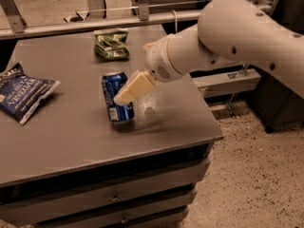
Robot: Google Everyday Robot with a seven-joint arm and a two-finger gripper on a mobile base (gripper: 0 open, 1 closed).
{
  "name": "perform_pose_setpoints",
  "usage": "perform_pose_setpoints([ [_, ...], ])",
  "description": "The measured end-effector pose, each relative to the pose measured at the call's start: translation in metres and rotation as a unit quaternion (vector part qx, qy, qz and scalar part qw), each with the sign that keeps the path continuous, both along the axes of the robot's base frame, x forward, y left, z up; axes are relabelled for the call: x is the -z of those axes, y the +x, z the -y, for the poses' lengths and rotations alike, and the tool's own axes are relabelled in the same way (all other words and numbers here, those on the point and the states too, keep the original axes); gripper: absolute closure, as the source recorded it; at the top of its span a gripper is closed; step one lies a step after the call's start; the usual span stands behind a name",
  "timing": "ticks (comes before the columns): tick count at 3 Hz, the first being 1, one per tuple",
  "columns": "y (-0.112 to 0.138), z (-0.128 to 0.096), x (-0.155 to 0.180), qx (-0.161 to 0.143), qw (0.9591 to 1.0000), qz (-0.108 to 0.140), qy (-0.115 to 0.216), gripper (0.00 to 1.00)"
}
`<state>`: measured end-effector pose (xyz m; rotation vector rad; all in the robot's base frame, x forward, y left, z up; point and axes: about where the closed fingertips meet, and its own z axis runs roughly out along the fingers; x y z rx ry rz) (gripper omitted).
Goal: Knock pepsi can over
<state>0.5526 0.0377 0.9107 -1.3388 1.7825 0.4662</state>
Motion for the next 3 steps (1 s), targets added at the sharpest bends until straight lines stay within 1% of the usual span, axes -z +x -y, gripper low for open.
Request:
perform_pose_setpoints([
  [1, 0.031, -0.003, -0.025, 0.002, 0.9994, 0.036, 0.001, 0.00],
  [2, 0.045, -0.003, -0.039, 0.004, 0.9986, 0.053, 0.001, 0.00],
  [3, 0.048, 0.010, -0.040, 0.008, 0.9984, 0.056, -0.008, 0.00],
])
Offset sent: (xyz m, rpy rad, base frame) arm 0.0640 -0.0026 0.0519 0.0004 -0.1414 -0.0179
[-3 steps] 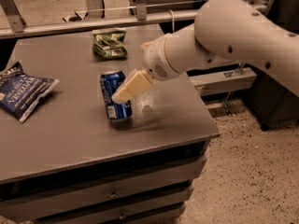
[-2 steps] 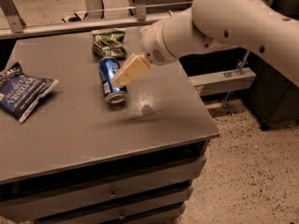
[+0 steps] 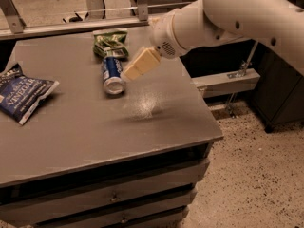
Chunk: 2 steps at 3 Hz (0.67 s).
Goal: Knock pepsi can over
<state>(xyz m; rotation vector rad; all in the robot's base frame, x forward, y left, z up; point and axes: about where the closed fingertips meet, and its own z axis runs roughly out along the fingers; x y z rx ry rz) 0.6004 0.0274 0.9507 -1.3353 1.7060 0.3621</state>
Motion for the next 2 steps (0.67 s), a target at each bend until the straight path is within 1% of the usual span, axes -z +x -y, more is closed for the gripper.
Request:
perform_pose_setpoints([
  [1, -0.004, 0.026, 0.002, 0.005, 1.0000, -0.003, -0.005, 0.00],
  [2, -0.015, 0.077, 0.010, -0.009, 0.9997, -0.013, 0.018, 0.00],
])
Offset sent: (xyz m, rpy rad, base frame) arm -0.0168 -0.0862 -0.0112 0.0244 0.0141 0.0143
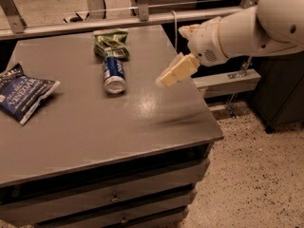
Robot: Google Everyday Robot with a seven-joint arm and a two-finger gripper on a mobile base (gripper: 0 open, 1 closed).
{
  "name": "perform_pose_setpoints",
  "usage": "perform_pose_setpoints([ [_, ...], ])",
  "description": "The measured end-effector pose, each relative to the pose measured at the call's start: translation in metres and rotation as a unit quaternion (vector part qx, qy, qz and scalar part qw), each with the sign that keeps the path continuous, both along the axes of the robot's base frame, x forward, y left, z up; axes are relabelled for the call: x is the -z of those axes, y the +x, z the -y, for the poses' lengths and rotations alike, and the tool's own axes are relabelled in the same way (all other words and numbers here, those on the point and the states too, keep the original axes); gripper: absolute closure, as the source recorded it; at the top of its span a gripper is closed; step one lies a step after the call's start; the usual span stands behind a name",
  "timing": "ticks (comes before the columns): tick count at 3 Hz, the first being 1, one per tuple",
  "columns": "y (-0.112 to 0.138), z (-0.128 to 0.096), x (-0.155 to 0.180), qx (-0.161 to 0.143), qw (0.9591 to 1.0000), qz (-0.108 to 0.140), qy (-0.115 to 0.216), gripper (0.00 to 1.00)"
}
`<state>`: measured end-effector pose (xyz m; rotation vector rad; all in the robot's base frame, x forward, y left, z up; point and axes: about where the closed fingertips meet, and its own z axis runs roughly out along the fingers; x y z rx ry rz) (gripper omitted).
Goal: Knock pepsi can over
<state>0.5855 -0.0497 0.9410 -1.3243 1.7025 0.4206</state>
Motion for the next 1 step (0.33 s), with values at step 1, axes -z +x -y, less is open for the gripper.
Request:
perform_pose_setpoints([
  [1, -0.0012, 0.0021, 0.0005, -0.002, 1.0000, -0.001, 0.001, 0.00],
])
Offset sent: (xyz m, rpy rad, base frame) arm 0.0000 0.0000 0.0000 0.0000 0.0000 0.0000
